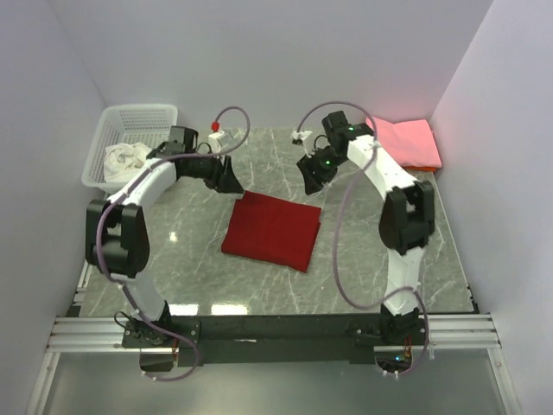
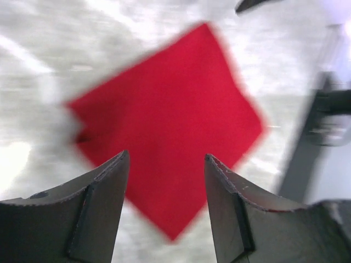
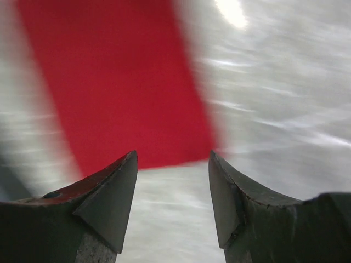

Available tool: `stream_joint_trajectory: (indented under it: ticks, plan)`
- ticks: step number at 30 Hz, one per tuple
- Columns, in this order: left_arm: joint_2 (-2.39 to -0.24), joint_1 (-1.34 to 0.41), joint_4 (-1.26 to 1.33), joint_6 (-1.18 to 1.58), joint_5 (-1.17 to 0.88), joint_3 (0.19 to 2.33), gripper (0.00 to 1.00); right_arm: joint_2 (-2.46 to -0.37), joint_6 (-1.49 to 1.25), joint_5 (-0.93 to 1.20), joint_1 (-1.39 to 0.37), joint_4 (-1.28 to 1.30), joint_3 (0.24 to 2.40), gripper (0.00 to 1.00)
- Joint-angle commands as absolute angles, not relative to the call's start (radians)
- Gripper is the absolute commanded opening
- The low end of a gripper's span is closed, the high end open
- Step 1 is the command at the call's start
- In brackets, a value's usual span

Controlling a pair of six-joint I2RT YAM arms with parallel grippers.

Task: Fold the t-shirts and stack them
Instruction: Neatly place the folded tshirt to the corner

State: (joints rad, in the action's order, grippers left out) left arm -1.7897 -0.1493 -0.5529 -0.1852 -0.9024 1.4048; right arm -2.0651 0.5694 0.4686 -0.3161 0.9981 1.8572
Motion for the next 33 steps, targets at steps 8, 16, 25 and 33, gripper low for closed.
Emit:
stream_joint_trajectory:
  ticks: [8, 16, 25, 33]
  plan:
    - [-1.789, -0.212, -0.419, 0.236, -1.215, 1.094, 0.61, -2.021, 0.434, 1.188, -0.503, 1.248, 1.534, 0.56]
    - [-1.965, -0.189, -0.425, 0.278, -1.169, 1.037, 0.58, -2.273, 0.369, 1.011, -0.424, 1.227, 1.497, 0.49]
    - [-2.077, -0.107, -0.391, 0.331, -1.008, 1.192, 0.57, -2.257, 0.253, 0.635, -0.342, 1.118, 1.667, 0.49]
    - [-1.757, -0.158, -0.399, 0.036, -0.890, 1.246, 0.60, -1.924, 0.324, 0.751, -0.307, 1.017, 1.556, 0.52]
